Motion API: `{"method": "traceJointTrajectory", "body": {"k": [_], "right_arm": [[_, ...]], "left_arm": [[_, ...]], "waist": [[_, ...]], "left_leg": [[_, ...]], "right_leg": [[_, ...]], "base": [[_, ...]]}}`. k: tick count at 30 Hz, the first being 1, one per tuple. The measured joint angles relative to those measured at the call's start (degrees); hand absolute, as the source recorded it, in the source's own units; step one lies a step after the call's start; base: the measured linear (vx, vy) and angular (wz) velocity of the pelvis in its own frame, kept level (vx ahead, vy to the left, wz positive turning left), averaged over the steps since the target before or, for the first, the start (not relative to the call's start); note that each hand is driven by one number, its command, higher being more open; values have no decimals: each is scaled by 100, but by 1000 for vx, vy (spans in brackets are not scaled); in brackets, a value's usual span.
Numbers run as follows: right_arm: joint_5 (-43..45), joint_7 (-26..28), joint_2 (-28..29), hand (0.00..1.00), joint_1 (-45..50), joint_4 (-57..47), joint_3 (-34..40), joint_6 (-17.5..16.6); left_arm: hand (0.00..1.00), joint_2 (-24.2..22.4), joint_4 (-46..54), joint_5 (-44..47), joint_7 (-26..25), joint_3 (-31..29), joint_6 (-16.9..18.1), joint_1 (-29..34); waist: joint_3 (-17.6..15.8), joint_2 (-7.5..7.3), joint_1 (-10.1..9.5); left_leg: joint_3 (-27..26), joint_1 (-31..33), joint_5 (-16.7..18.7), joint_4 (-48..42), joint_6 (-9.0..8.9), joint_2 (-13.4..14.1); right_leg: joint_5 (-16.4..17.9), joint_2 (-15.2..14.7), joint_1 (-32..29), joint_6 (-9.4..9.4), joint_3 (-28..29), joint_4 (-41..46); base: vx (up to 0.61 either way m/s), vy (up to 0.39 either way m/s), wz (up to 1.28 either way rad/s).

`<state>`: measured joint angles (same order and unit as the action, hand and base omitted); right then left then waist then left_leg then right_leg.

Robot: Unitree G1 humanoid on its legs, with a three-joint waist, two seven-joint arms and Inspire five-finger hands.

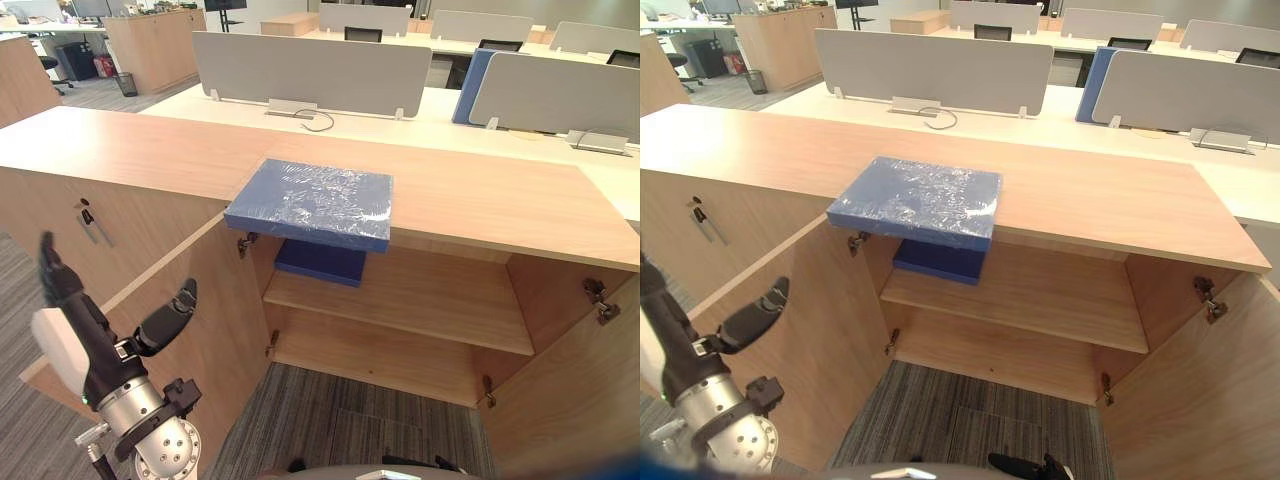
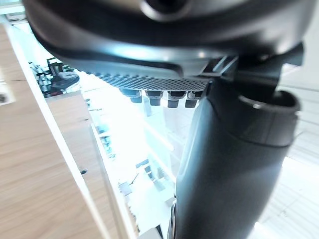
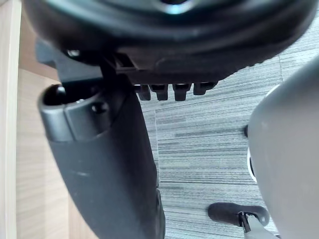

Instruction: Walk over to the cabinet, pick up the folder, carry it to the office cabinet, place the folder inside the office cabinet, then close the office cabinet door

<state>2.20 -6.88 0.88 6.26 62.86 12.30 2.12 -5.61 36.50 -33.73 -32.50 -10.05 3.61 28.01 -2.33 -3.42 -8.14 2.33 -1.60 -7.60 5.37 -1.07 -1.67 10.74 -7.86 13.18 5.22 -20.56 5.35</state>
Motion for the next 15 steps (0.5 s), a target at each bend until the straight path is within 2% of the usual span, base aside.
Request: {"method": "traceJointTrajectory", "body": {"k": [2, 5, 8, 12, 15], "right_arm": [[-6, -5, -5, 100, -21, 52, -7, -24], [-43, 8, -51, 100, -76, 186, -95, -80], [-120, 26, -95, 100, -125, 222, -229, -121], [-212, 66, -156, 100, -213, 317, -230, -152], [-214, 98, -222, 100, -211, 320, -240, -176]], "left_arm": [[100, 193, 58, -338, -37, 198, -1, -234], [100, 848, 30, -849, -12, 522, -7, -666], [100, 1390, -96, -1408, 88, 593, 8, -951], [100, 1725, -582, -1838, 270, 570, 2, -1242], [100, 1987, -932, -1881, 409, 565, -12, -1380]], "waist": [[3, -4, 2], [13, 9, 34], [38, 41, 104], [83, 102, 210], [98, 182, 212]], "left_leg": [[-19, 1, -5, 0, 8, 3], [-121, 16, 31, 0, -42, 64], [-267, 34, 32, -1, -44, 153], [-352, 41, 27, -2, -50, 232], [-376, 41, 31, -2, -65, 271]], "right_leg": [[-6, 4, -5, -4, 25, -11], [-39, 53, -62, -54, 173, -65], [-81, 121, -148, -111, 347, -92], [-106, 197, -205, -178, 474, -105], [-101, 233, -220, -209, 507, -105]], "base": [[-1, 5, -4], [-6, 5, -20], [-6, -14, -32], [-8, -28, -15], [-10, -26, -5]]}}
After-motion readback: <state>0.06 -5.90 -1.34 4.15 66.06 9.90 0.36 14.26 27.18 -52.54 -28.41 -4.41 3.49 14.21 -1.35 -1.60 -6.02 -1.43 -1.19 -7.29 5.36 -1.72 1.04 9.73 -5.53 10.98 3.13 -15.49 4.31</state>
